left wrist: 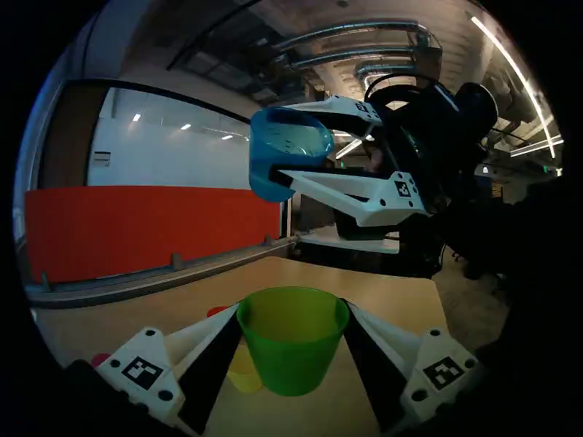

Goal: Pour water

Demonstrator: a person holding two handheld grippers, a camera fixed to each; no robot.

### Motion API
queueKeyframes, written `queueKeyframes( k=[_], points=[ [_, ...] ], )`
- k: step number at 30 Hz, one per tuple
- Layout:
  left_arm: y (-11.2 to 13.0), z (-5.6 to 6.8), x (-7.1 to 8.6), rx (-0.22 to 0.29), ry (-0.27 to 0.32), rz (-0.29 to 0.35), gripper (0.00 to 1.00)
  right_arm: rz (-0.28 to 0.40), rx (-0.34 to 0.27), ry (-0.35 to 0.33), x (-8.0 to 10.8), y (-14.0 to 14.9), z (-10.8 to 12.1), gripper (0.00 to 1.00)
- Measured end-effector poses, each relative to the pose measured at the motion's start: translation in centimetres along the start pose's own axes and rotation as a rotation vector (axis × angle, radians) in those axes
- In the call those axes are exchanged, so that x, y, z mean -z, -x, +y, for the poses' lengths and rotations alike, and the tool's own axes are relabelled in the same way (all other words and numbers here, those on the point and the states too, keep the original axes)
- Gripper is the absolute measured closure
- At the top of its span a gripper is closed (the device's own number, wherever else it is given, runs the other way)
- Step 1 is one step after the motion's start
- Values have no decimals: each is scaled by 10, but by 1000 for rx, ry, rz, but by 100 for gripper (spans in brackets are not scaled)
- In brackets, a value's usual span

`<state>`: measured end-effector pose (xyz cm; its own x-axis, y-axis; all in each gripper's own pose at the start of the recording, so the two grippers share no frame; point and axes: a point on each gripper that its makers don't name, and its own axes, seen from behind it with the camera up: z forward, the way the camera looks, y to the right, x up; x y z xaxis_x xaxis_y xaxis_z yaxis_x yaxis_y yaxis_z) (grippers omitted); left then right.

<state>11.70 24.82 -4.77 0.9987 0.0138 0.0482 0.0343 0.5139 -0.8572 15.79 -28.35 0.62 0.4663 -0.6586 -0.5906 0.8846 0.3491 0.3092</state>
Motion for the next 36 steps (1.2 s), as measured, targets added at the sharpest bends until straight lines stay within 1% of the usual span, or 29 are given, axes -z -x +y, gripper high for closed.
queueKeyframes(
  k=[12, 24, 36],
  points=[
    [-1, 8, -4, -7, 15, 0, 12, -8, 107, 1, -4, 0, -2, 8],
    [0, 9, -6, -7, 20, -1, 12, -19, 178, 14, -4, 2, 2, 8],
    [0, 10, -7, -6, 24, 1, 12, -19, 243, 11, -4, 2, 1, 8]
  ],
)
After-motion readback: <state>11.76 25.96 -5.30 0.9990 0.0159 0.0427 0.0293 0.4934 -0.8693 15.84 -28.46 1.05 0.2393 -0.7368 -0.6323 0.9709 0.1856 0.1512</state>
